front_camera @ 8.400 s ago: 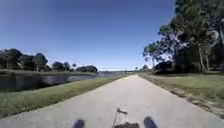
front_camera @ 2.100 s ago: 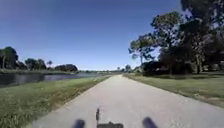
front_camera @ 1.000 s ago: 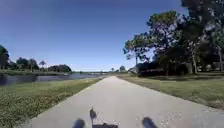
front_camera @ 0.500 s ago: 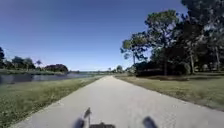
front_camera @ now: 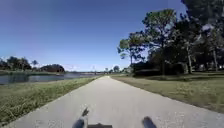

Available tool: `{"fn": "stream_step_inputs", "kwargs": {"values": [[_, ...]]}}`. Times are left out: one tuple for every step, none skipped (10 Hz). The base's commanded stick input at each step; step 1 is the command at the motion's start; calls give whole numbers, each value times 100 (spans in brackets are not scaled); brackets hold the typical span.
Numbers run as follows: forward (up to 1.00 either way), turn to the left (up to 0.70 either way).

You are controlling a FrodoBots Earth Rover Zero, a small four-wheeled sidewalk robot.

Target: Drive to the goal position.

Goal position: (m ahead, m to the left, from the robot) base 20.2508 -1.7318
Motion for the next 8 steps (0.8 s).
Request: {"fn": "stream_step_inputs", "kwargs": {"values": [[85,10],[85,27],[85,34],[85,34],[85,34],[85,34],[85,34],[85,34]]}}
